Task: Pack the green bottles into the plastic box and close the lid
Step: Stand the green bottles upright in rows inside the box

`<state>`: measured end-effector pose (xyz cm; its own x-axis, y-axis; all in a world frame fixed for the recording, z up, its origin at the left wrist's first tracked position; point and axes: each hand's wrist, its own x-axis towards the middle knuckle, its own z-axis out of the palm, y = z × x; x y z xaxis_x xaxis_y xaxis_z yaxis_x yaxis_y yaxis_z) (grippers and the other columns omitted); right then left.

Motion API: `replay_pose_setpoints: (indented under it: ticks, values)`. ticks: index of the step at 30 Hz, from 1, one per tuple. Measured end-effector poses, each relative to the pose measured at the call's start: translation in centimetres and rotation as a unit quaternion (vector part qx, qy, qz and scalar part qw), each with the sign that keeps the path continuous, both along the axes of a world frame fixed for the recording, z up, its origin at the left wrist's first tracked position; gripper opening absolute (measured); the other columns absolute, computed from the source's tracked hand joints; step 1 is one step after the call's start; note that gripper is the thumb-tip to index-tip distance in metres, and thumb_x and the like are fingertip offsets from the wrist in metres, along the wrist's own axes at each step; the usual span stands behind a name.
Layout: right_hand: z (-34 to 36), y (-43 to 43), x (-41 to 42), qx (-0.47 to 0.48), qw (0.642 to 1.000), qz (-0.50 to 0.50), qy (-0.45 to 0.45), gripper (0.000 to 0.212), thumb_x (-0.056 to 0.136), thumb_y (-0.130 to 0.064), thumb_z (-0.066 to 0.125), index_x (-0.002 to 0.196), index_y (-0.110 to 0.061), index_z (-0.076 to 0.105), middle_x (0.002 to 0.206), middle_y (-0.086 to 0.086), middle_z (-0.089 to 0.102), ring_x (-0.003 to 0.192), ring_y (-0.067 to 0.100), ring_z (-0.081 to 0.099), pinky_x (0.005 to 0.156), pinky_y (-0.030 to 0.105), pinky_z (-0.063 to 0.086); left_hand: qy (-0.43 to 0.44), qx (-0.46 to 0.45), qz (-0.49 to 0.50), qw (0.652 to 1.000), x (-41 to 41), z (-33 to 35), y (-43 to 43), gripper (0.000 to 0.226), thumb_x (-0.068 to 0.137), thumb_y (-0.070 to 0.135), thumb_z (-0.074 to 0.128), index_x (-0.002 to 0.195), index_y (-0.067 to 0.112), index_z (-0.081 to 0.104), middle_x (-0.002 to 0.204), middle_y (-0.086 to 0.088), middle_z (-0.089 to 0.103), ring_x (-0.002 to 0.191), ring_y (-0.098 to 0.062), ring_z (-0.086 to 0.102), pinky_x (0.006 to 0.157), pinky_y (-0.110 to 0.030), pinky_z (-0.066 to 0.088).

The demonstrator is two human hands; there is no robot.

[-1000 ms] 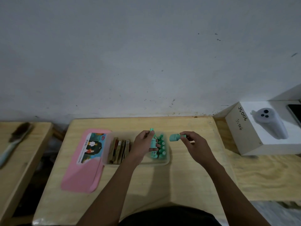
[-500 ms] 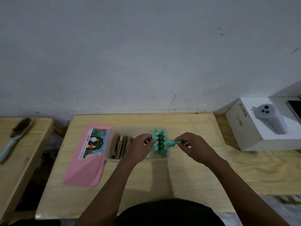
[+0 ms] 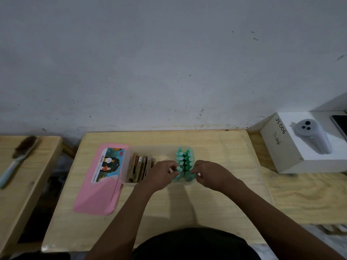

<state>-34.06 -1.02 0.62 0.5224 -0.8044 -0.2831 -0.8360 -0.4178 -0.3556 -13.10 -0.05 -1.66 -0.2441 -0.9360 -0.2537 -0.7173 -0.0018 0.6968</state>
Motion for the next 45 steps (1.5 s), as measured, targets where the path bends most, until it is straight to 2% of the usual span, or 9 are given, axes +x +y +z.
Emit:
replay_pose_setpoints:
  ticks: [5,12,17,20,24,31,34,40,45]
  values:
    - [-1.1,0.5,1.5,-0.01,0.997,-0.055,0.056,0.028,0.087,-0.021,0.055,0.112,-0.021,0.068,0.11,0.002,0.067,0.099,0.021,0.061,0.08,0.035,0.051,-0.011,-0.006,0.008,1.0,-0.1,-0.8,0.3,0.026,0.088,0.031,0.064,0.112,0.022,0.067,0.104,0.003,0.062,0.085,-0.015,0.06,0.08,-0.032,0.05]
    - [-1.7,0.6,3.2,-0.051,0.986,-0.097,0.124,0.024,0.088,-0.016,0.053,0.105,-0.019,0.07,0.099,0.004,0.07,0.093,0.025,0.066,0.07,0.03,0.047,-0.008,-0.015,0.02,1.0,-0.8,-1.9,0.5,0.022,0.086,0.025,0.066,0.106,0.019,0.07,0.094,-0.005,0.061,0.078,-0.02,0.059,0.077,-0.037,0.051]
    - [-2.0,0.5,3.8,-0.059,0.979,-0.127,0.151,0.024,0.086,-0.009,0.054,0.101,-0.018,0.07,0.096,0.004,0.071,0.089,0.025,0.067,0.066,0.028,0.042,0.005,0.006,0.03,1.0,-1.2,-2.5,0.6,0.016,0.085,0.026,0.065,0.1,0.022,0.071,0.085,0.002,0.063,0.074,-0.014,0.056,0.072,-0.033,0.049]
    - [-2.2,0.4,3.9,-0.06,0.977,-0.142,0.151,0.024,0.085,-0.01,0.056,0.101,-0.021,0.071,0.096,0.002,0.071,0.088,0.023,0.068,0.066,0.028,0.042,0.014,0.022,0.04,0.999,-1.2,-2.7,0.5,0.014,0.084,0.027,0.066,0.097,0.024,0.072,0.079,0.007,0.064,0.068,-0.013,0.059,0.069,-0.032,0.051]
    - [-2.1,0.4,3.7,-0.058,0.978,-0.14,0.143,0.021,0.085,-0.015,0.056,0.097,-0.023,0.072,0.09,0.0,0.072,0.083,0.022,0.068,0.062,0.026,0.039,0.014,0.036,0.046,0.998,-1.3,-2.9,0.5,0.019,0.083,0.025,0.067,0.101,0.022,0.072,0.081,0.006,0.065,0.068,-0.011,0.059,0.07,-0.03,0.051]
    - [-2.4,0.7,3.2,-0.068,0.98,-0.154,0.11,0.023,0.09,-0.027,0.053,0.102,-0.028,0.072,0.094,-0.002,0.072,0.085,0.021,0.067,0.064,0.027,0.042,0.008,0.038,0.047,0.998,-1.7,-3.3,0.5,0.02,0.082,0.025,0.067,0.102,0.022,0.072,0.081,0.006,0.066,0.069,-0.009,0.059,0.07,-0.03,0.052]
    - [-2.6,1.0,2.9,-0.058,0.98,-0.167,0.087,0.026,0.089,-0.027,0.054,0.108,-0.035,0.071,0.101,-0.004,0.072,0.091,0.02,0.067,0.069,0.028,0.045,0.009,0.04,0.05,0.998,-1.9,-3.1,0.5,0.02,0.083,0.025,0.067,0.102,0.022,0.072,0.08,0.007,0.065,0.068,-0.008,0.058,0.066,-0.024,0.048]
    - [-2.4,1.3,2.8,-0.064,0.981,-0.169,0.075,0.026,0.088,-0.027,0.054,0.107,-0.036,0.071,0.1,-0.005,0.072,0.09,0.019,0.067,0.067,0.027,0.045,0.029,0.051,0.054,0.997,-2.0,-3.2,0.3,0.018,0.082,0.025,0.069,0.099,0.02,0.074,0.08,0.004,0.067,0.065,-0.004,0.057,0.06,-0.019,0.043]
    - [-2.1,1.3,2.6,-0.055,0.981,-0.177,0.062,0.026,0.089,-0.03,0.056,0.11,-0.037,0.069,0.107,-0.009,0.071,0.096,0.015,0.066,0.073,0.027,0.047,0.043,0.062,0.051,0.996,-1.6,-3.1,0.3,0.022,0.081,0.025,0.071,0.102,0.019,0.073,0.082,0.003,0.066,0.071,-0.01,0.061,0.07,-0.025,0.05]
